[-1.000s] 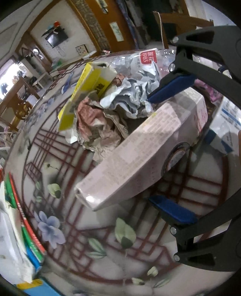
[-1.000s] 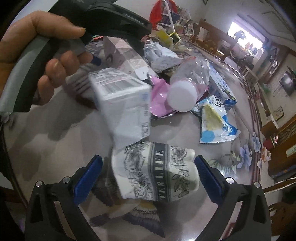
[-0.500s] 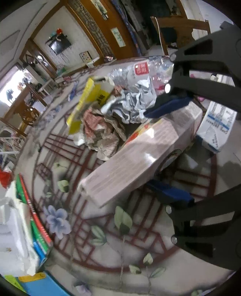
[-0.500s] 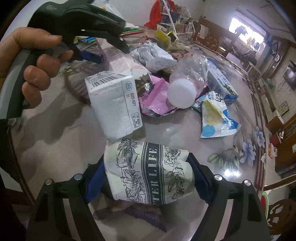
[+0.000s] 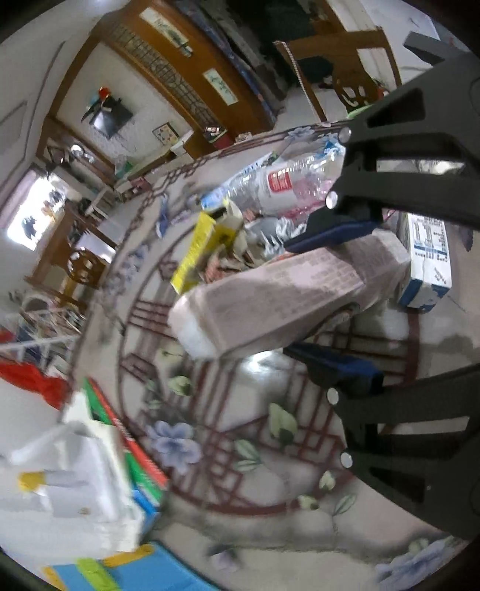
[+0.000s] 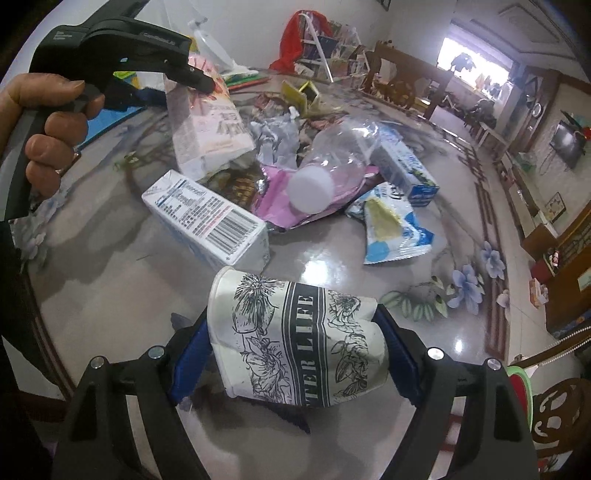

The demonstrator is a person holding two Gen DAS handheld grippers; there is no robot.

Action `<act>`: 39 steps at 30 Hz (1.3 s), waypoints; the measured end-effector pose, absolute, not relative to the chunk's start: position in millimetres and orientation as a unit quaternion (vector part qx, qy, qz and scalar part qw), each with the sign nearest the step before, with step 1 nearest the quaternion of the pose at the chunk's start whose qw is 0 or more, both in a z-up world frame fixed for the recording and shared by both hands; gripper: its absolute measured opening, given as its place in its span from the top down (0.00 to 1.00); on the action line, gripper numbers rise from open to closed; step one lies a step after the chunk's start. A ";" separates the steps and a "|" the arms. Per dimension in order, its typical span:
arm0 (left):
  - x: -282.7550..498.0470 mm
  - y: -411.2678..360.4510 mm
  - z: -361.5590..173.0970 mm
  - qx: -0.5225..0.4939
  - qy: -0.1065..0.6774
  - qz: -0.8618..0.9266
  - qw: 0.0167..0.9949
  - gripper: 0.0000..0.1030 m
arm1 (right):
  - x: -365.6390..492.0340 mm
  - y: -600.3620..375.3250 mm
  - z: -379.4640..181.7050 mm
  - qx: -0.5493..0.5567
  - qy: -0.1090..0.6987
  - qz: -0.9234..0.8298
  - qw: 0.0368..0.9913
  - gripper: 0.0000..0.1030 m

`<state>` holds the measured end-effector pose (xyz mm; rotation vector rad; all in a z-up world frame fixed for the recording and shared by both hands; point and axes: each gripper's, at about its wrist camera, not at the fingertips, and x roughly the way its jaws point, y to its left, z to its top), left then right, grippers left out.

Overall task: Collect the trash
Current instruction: 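Grasp the white paper cup with the right tool while the left tool grasps the pink carton, then carry the cup and pink carton to the red bucket and release them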

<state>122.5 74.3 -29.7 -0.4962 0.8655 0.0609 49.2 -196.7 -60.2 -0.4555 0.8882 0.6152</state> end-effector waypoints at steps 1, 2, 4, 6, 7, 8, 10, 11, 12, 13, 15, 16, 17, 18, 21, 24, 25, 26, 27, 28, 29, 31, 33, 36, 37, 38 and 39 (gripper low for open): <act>120.3 71.4 -23.7 -0.227 0.409 0.028 0.884 0.54 | 47.8 -198.4 -57.8 -0.214 0.415 0.290 0.835 0.23; 117.7 67.7 -16.9 -0.214 0.402 0.027 0.890 0.54 | 45.7 -200.4 -55.4 -0.214 0.411 0.289 0.838 0.23; 113.2 61.6 -6.5 -0.193 0.389 0.027 0.900 0.54 | 42.2 -205.8 -47.8 -0.205 0.400 0.289 0.845 0.23; 109.7 54.7 3.7 -0.168 0.378 0.024 0.910 0.54 | 41.0 -210.9 -40.8 -0.195 0.389 0.286 0.854 0.23; 108.1 52.9 8.5 -0.158 0.374 0.022 0.914 0.54 | 41.2 -214.0 -36.5 -0.189 0.383 0.283 0.858 0.23; 106.4 48.2 13.5 -0.145 0.370 0.020 0.917 0.54 | 42.4 -217.5 -33.2 -0.185 0.380 0.281 0.862 0.23; 103.7 39.6 21.1 -0.128 0.363 0.012 0.923 0.54 | 44.4 -224.6 -25.9 -0.171 0.372 0.273 0.870 0.23; 102.6 35.2 24.2 -0.121 0.361 0.007 0.925 0.54 | 45.6 -228.3 -22.1 -0.164 0.368 0.269 0.875 0.23; 101.1 30.9 26.5 -0.115 0.359 0.004 0.926 0.54 | 46.4 -232.4 -18.6 -0.156 0.365 0.266 0.878 0.23; 100.2 25.9 29.8 -0.110 0.356 -0.003 0.928 0.54 | 47.7 -237.2 -14.3 -0.147 0.362 0.261 0.883 0.23; 99.2 16.7 35.7 -0.104 0.352 -0.016 0.930 0.54 | 49.7 -245.0 -7.2 -0.134 0.354 0.250 0.891 0.23; 98.3 13.6 37.1 -0.102 0.351 -0.020 0.931 0.54 | 51.2 -249.9 -3.1 -0.126 0.350 0.242 0.896 0.23; 97.8 9.5 39.2 -0.101 0.349 -0.026 0.931 0.54 | 52.5 -253.8 -0.9 -0.121 0.348 0.237 0.899 0.23; 97.9 5.1 40.8 -0.099 0.348 -0.031 0.932 0.54 | 53.6 -259.1 2.5 -0.114 0.345 0.230 0.903 0.23; 99.1 -13.8 45.1 -0.090 0.346 -0.052 0.932 0.54 | 56.0 -274.2 9.9 -0.095 0.339 0.213 0.911 0.23; 102.0 -34.2 46.3 -0.078 0.345 -0.073 0.933 0.54 | 59.1 -292.1 15.5 -0.080 0.336 0.189 0.919 0.23; 102.3 -40.9 47.0 -0.075 0.344 -0.079 0.932 0.54 | 60.2 -298.9 16.7 -0.074 0.336 0.180 0.921 0.23; 103.8 -49.7 47.9 -0.071 0.344 -0.087 0.932 0.54 | 61.6 -307.0 18.0 -0.068 0.337 0.170 0.924 0.23; 105.5 -59.1 48.6 -0.067 0.343 -0.095 0.932 0.54 | 62.7 -315.2 19.5 -0.061 0.337 0.159 0.926 0.23; 106.4 -65.8 48.4 -0.064 0.342 -0.102 0.932 0.54 | 64.0 -324.7 21.0 -0.053 0.338 0.148 0.928 0.23; 107.8 -74.1 48.6 -0.060 0.342 -0.109 0.931 0.54 | 65.0 -332.1 22.0 -0.047 0.339 0.139 0.929 0.23; 111.0 -94.7 48.2 -0.052 0.342 -0.127 0.930 0.54 | 66.9 -352.1 23.5 -0.035 0.340 0.115 0.933 0.23; 114.5 -112.3 47.0 -0.049 0.343 -0.143 0.927 0.54 | 68.7 -372.0 24.9 -0.021 0.342 0.095 0.935 0.23; 122.6 -146.7 44.4 -0.043 0.347 -0.171 0.921 0.54 | 70.4 -406.9 27.1 0.002 0.345 0.064 0.936 0.23; 124.4 -155.8 44.1 -0.041 0.348 -0.178 0.920 0.54 | 70.9 -414.6 27.6 0.007 0.346 0.058 0.937 0.23; 125.6 -167.0 44.4 -0.038 0.349 -0.186 0.918 0.54 | 72.2 -426.9 28.7 0.017 0.346 0.049 0.937 0.23; 128.1 -176.6 43.9 -0.036 0.351 -0.195 0.915 0.54 | 73.6 -438.5 30.0 0.025 0.346 0.040 0.937 0.23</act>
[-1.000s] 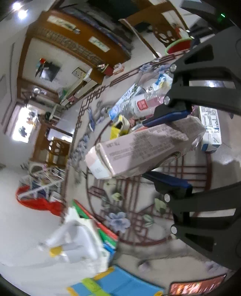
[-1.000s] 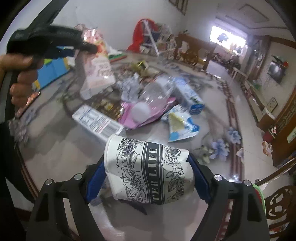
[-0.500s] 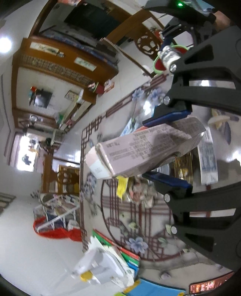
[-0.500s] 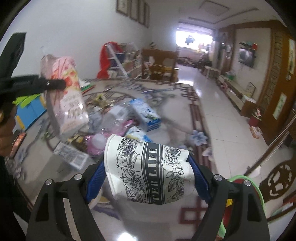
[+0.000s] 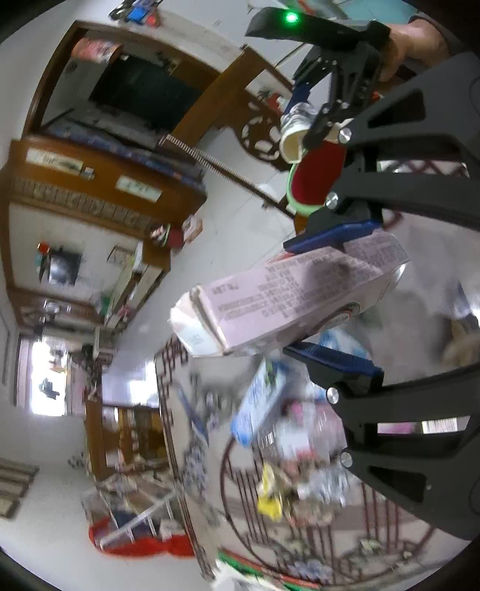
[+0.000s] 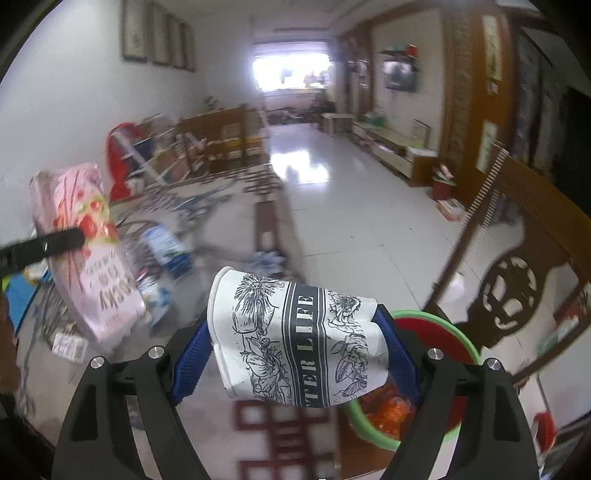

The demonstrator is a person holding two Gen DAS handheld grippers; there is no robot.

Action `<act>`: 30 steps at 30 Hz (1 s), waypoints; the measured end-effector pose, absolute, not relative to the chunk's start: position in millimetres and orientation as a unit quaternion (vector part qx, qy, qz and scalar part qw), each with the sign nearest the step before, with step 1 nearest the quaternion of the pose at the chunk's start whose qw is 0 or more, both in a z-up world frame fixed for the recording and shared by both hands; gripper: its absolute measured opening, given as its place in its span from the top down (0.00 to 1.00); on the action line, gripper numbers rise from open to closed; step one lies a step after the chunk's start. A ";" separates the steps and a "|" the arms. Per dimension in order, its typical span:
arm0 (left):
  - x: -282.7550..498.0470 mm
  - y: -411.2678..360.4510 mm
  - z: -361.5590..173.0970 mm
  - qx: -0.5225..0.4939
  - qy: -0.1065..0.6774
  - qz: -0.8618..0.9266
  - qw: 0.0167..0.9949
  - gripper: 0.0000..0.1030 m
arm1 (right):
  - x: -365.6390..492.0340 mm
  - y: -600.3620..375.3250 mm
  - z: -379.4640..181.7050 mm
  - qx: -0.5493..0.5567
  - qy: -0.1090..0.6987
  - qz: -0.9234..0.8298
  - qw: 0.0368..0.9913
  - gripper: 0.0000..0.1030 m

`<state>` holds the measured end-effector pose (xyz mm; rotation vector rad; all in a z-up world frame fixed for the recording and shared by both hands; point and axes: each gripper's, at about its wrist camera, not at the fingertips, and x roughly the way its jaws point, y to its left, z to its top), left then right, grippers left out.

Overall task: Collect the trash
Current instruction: 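Carry the cup and pink carton to the red bucket and release them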

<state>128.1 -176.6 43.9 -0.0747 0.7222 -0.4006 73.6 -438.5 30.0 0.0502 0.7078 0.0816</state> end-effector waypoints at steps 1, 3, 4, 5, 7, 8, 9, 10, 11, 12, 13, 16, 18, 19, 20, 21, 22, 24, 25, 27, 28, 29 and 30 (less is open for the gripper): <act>131.5 -191.9 43.3 -0.033 0.352 -0.206 0.912 0.54 | 75.1 -449.1 31.3 0.031 0.346 0.032 0.937 0.23; 136.0 -214.1 42.6 -0.031 0.354 -0.224 0.908 0.54 | 77.7 -468.3 34.0 0.037 0.345 0.018 0.938 0.23; 138.0 -222.6 41.6 -0.031 0.355 -0.230 0.906 0.54 | 78.8 -477.4 35.0 0.039 0.344 0.011 0.938 0.23; 140.5 -234.5 41.2 -0.030 0.355 -0.239 0.903 0.54 | 79.9 -484.2 35.4 0.039 0.344 0.006 0.938 0.23; 144.0 -255.2 41.2 -0.028 0.356 -0.254 0.899 0.54 | 82.1 -501.4 34.4 0.045 0.345 -0.009 0.938 0.23; 145.8 -267.3 40.7 -0.027 0.356 -0.262 0.897 0.54 | 84.5 -515.6 32.4 0.055 0.349 -0.017 0.935 0.23; 147.9 -279.3 40.2 -0.027 0.356 -0.271 0.894 0.54 | 85.6 -524.2 30.1 0.062 0.353 -0.023 0.933 0.23; 149.4 -286.4 39.6 -0.026 0.356 -0.276 0.892 0.54 | 87.7 -534.5 27.6 0.070 0.357 -0.031 0.931 0.23; 151.1 -297.0 38.5 -0.025 0.356 -0.282 0.890 0.54 | 88.3 -541.4 25.5 0.075 0.360 -0.036 0.929 0.23; 152.8 -306.1 37.2 -0.025 0.357 -0.288 0.888 0.54 | 89.8 -551.0 22.7 0.082 0.364 -0.042 0.927 0.23; 156.1 -316.4 35.3 -0.026 0.361 -0.295 0.884 0.53 | 90.3 -559.8 20.2 0.089 0.367 -0.050 0.924 0.23; 163.3 -343.3 26.6 -0.023 0.372 -0.310 0.875 0.53 | 88.5 -580.6 14.7 0.110 0.373 -0.067 0.919 0.23; 166.6 -355.7 17.7 -0.021 0.382 -0.317 0.868 0.53 | 85.8 -589.4 10.2 0.116 0.376 -0.080 0.916 0.23; 168.4 -362.7 12.0 -0.020 0.390 -0.321 0.863 0.53 | 85.2 -595.0 7.1 0.125 0.380 -0.085 0.913 0.23; 169.4 -367.7 7.5 -0.019 0.395 -0.324 0.859 0.53 | 85.0 -598.3 4.3 0.132 0.383 -0.087 0.910 0.23; 169.1 -371.4 4.1 -0.017 0.399 -0.325 0.857 0.53 | 84.8 -602.0 1.4 0.135 0.387 -0.091 0.908 0.23; 169.6 -375.4 -1.0 -0.013 0.404 -0.326 0.855 0.53 | 84.8 -603.3 -0.2 0.127 0.389 -0.098 0.907 0.23; 170.8 -381.3 -10.9 -0.010 0.414 -0.330 0.848 0.53 | 85.3 -604.1 -1.8 0.109 0.391 -0.107 0.908 0.23; 171.4 -384.2 -14.8 -0.010 0.416 -0.331 0.847 0.53 | 85.1 -604.3 -2.6 0.108 0.392 -0.108 0.907 0.23; 173.2 -387.7 -20.8 -0.011 0.421 -0.335 0.843 0.53 | 84.9 -606.5 -4.8 0.114 0.396 -0.108 0.905 0.23; 174.2 -389.4 -23.9 -0.014 0.425 -0.337 0.840 0.53 | 84.9 -607.0 -5.0 0.116 0.396 -0.108 0.904 0.23; 175.0 -391.2 -26.4 -0.014 0.428 -0.336 0.839 0.53 | 85.3 -607.4 -5.3 0.117 0.396 -0.108 0.904 0.23; 175.9 -392.7 -28.0 -0.013 0.429 -0.336 0.838 0.52 | 85.5 -607.8 -5.0 0.119 0.395 -0.108 0.904 0.23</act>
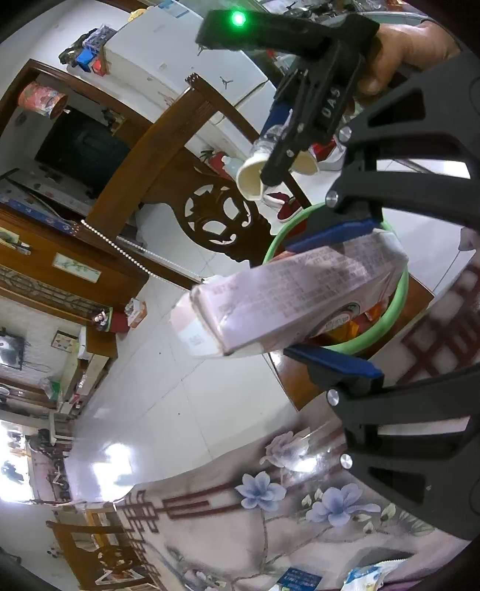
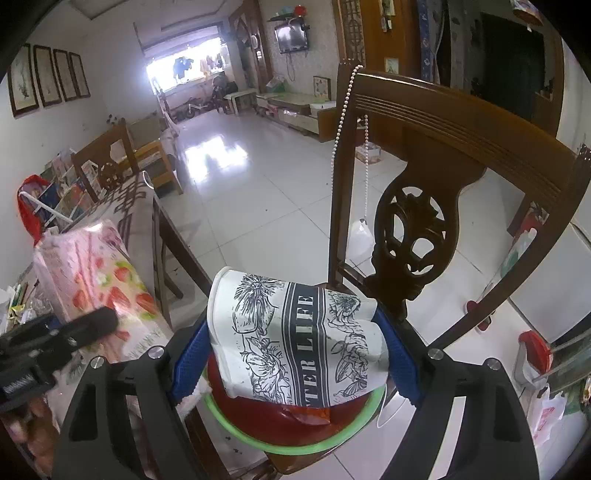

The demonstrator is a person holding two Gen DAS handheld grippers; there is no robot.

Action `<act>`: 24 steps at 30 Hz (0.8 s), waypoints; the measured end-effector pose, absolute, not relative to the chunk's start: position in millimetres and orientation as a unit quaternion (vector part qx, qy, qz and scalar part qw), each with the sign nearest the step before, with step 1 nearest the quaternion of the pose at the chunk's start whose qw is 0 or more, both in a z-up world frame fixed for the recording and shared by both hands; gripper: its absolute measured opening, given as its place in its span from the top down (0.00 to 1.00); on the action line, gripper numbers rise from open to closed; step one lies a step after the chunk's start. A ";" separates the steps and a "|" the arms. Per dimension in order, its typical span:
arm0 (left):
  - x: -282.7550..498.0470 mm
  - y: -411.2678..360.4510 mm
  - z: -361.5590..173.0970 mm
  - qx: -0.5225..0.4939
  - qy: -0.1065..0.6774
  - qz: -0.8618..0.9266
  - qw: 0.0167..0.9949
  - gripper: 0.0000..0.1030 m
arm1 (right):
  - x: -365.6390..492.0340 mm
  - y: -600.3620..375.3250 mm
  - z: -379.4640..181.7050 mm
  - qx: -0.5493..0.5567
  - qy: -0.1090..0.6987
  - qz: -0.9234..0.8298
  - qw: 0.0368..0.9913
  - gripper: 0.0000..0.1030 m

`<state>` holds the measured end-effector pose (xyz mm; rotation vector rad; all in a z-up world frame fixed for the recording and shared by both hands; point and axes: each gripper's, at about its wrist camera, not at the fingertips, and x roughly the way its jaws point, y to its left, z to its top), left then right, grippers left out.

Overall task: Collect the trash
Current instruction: 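Carry the cup and pink carton to the red bucket and release them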

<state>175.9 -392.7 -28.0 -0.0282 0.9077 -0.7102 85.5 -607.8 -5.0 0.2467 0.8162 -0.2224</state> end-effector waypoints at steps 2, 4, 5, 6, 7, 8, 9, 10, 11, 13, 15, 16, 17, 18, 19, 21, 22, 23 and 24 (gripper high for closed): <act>177.3 -395.2 -30.4 -0.016 0.433 -0.336 0.836 0.52 | 86.2 -609.8 -5.2 0.122 0.395 -0.108 0.904 0.23; 178.4 -400.1 -31.4 -0.020 0.437 -0.338 0.833 0.52 | 85.9 -609.9 -5.2 0.124 0.396 -0.107 0.903 0.23; 179.6 -401.1 -30.9 -0.023 0.438 -0.339 0.832 0.52 | 87.0 -611.1 -6.1 0.125 0.396 -0.108 0.903 0.23; 181.0 -401.4 -30.8 -0.030 0.441 -0.341 0.830 0.51 | 87.0 -612.4 -6.5 0.127 0.397 -0.108 0.903 0.23; 183.4 -401.7 -31.1 -0.038 0.446 -0.339 0.827 0.43 | 87.3 -614.2 -7.3 0.130 0.399 -0.109 0.901 0.22; 184.6 -402.7 -31.4 -0.040 0.448 -0.339 0.826 0.35 | 87.4 -615.6 -8.2 0.133 0.401 -0.113 0.899 0.22; 185.0 -401.3 -30.1 -0.045 0.445 -0.337 0.829 0.22 | 87.2 -616.4 -7.9 0.136 0.402 -0.115 0.898 0.20; 185.4 -400.9 -29.0 -0.045 0.442 -0.334 0.831 0.17 | 87.2 -617.1 -8.1 0.138 0.401 -0.114 0.898 0.14; 186.1 -398.9 -28.6 -0.047 0.442 -0.331 0.832 0.15 | 86.6 -616.9 -7.1 0.140 0.399 -0.114 0.899 0.08; 187.6 -394.6 -29.7 -0.058 0.448 -0.333 0.828 0.09 | 85.4 -613.5 -3.8 0.135 0.393 -0.117 0.902 0.07; 188.3 -388.3 -28.8 -0.069 0.447 -0.331 0.828 0.05 | 86.1 -610.3 -2.8 0.132 0.393 -0.112 0.903 0.07; 189.0 -383.4 -27.5 -0.075 0.447 -0.326 0.829 0.05 | 86.7 -609.4 -2.6 0.134 0.392 -0.111 0.903 0.07; 189.6 -379.7 -26.5 -0.080 0.449 -0.324 0.829 0.05 | 87.1 -609.3 -2.8 0.135 0.392 -0.112 0.903 0.07; 189.8 -376.9 -25.7 -0.083 0.449 -0.323 0.829 0.05 | 87.3 -609.0 -2.6 0.137 0.390 -0.113 0.904 0.07; 189.7 -372.2 -24.1 -0.087 0.448 -0.320 0.830 0.05 | 87.6 -609.1 -2.6 0.139 0.389 -0.112 0.904 0.07; 188.7 -363.7 -20.1 -0.090 0.443 -0.315 0.834 0.05 | 88.2 -607.6 -1.3 0.140 0.387 -0.111 0.905 0.07; 188.2 -359.6 -18.1 -0.089 0.441 -0.315 0.836 0.05 | 88.2 -606.1 -0.4 0.139 0.385 -0.112 0.905 0.07; 187.4 -356.1 -16.4 -0.088 0.439 -0.316 0.836 0.05 | 88.0 -604.5 1.4 0.136 0.382 -0.113 0.907 0.07; 186.2 -352.5 -14.9 -0.087 0.438 -0.314 0.838 0.05 | 88.0 -602.9 2.6 0.135 0.380 -0.112 0.908 0.07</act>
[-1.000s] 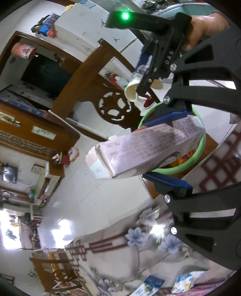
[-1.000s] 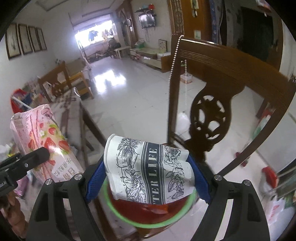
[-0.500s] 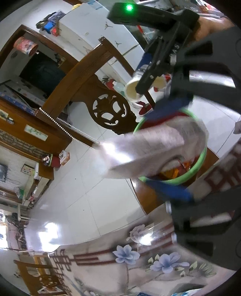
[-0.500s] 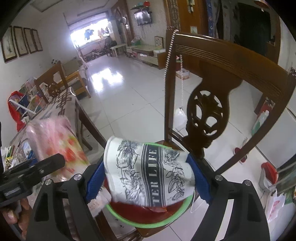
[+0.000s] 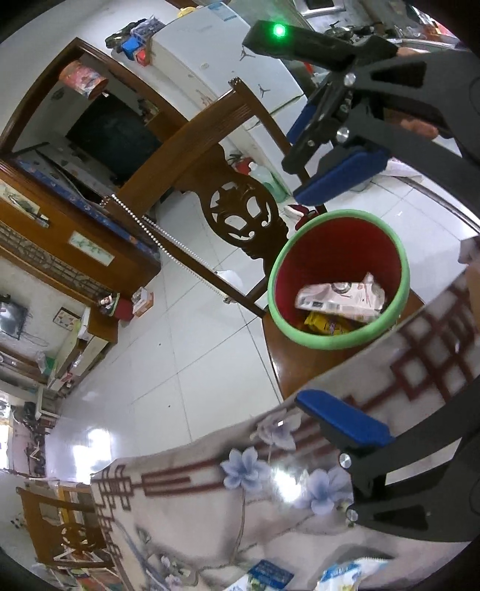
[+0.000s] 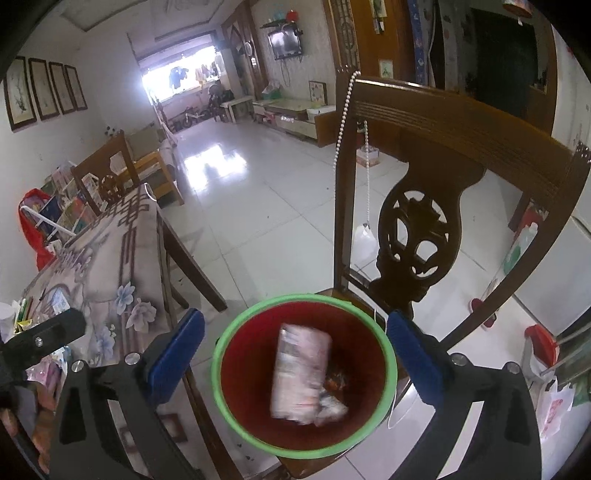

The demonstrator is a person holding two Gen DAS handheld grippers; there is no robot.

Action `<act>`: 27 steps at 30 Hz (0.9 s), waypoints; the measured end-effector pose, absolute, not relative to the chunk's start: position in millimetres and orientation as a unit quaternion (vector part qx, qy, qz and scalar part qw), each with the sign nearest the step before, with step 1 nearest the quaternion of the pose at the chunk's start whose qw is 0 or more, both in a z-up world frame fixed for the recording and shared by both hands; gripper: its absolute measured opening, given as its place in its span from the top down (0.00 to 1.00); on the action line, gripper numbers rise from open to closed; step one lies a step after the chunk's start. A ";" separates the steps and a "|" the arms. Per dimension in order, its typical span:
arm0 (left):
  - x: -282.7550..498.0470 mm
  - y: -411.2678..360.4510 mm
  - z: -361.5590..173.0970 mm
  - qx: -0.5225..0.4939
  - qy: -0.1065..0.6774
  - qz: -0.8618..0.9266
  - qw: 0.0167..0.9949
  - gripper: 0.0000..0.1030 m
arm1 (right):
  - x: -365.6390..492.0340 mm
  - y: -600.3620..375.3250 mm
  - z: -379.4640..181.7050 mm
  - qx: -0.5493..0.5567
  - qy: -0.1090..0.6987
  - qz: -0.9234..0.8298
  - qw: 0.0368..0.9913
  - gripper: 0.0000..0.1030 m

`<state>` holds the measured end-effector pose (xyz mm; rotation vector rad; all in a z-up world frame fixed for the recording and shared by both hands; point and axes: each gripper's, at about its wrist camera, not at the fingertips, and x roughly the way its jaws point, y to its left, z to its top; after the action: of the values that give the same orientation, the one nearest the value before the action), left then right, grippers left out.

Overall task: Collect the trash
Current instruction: 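Carry the cup and pink carton to the red bucket and release them, then move both tools back over the table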

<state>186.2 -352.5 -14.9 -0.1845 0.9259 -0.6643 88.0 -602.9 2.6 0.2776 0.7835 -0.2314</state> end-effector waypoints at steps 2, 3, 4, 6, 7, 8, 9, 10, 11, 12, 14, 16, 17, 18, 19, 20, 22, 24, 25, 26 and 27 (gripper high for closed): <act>182.6 -342.2 -10.1 -0.088 0.434 -0.310 0.841 0.05 | 89.2 -599.6 3.4 0.132 0.379 -0.109 0.909 0.07; 179.8 -335.8 -7.5 -0.089 0.432 -0.308 0.843 0.05 | 89.5 -597.2 3.9 0.131 0.379 -0.107 0.910 0.07; 177.4 -329.6 -4.5 -0.091 0.429 -0.306 0.845 0.05 | 89.7 -594.9 4.0 0.129 0.379 -0.106 0.910 0.07; 172.5 -317.7 0.5 -0.089 0.423 -0.301 0.850 0.05 | 91.1 -586.5 4.4 0.119 0.380 -0.099 0.912 0.07; 167.9 -308.9 4.6 -0.086 0.419 -0.296 0.854 0.05 | 91.6 -581.5 4.7 0.114 0.380 -0.098 0.913 0.07; 164.9 -301.9 7.2 -0.084 0.416 -0.292 0.857 0.05 | 92.1 -576.7 4.9 0.111 0.381 -0.095 0.913 0.07; 161.3 -293.7 10.0 -0.083 0.415 -0.289 0.859 0.05 | 92.7 -572.0 5.5 0.110 0.381 -0.091 0.914 0.07; 158.0 -286.6 12.7 -0.080 0.413 -0.286 0.861 0.05 | 93.7 -565.4 6.7 0.107 0.381 -0.085 0.914 0.07; 153.2 -278.1 15.9 -0.077 0.408 -0.282 0.865 0.05 | 94.2 -559.4 7.8 0.104 0.381 -0.081 0.915 0.07; 149.7 -270.9 18.7 -0.072 0.405 -0.276 0.869 0.05 | 95.2 -550.5 10.0 0.100 0.379 -0.074 0.917 0.07; 139.6 -249.5 23.5 -0.068 0.398 -0.261 0.877 0.05 | 98.5 -531.7 13.7 0.094 0.378 -0.057 0.919 0.07; 129.8 -229.2 26.1 -0.066 0.395 -0.249 0.882 0.05 | 102.7 -506.1 17.8 0.082 0.376 -0.036 0.922 0.07; 124.9 -218.1 26.9 -0.064 0.394 -0.241 0.885 0.05 | 104.4 -496.5 19.2 0.078 0.375 -0.028 0.923 0.07; 119.6 -205.5 27.6 -0.062 0.392 -0.231 0.888 0.05 | 107.0 -482.3 20.6 0.071 0.376 -0.014 0.924 0.07; 115.1 -196.4 27.5 -0.060 0.391 -0.225 0.891 0.05 | 109.5 -468.7 21.2 0.064 0.376 -0.004 0.924 0.07; 111.1 -186.3 27.5 -0.059 0.390 -0.218 0.893 0.05 | 111.9 -459.5 21.5 0.058 0.377 0.003 0.924 0.07; 103.9 -162.6 27.3 -0.059 0.390 -0.198 0.897 0.05 | 117.5 -433.7 20.9 0.043 0.381 0.022 0.923 0.07; 98.2 -140.2 25.0 -0.066 0.394 -0.182 0.899 0.05 | 121.0 -416.5 19.5 0.035 0.383 0.034 0.923 0.07; 94.8 -125.0 23.5 -0.069 0.395 -0.170 0.900 0.05 | 123.6 -404.3 19.4 0.029 0.384 0.041 0.922 0.07; 91.8 -114.3 21.7 -0.071 0.396 -0.161 0.901 0.05 | 125.3 -395.0 19.1 0.026 0.384 0.047 0.922 0.07; 89.5 -103.0 19.8 -0.073 0.397 -0.151 0.902 0.05 | 126.4 -387.0 19.3 0.023 0.385 0.053 0.921 0.07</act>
<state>89.5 -103.0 19.8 -0.1507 0.8216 -0.3113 126.4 -387.0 19.3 0.0477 0.7905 0.1098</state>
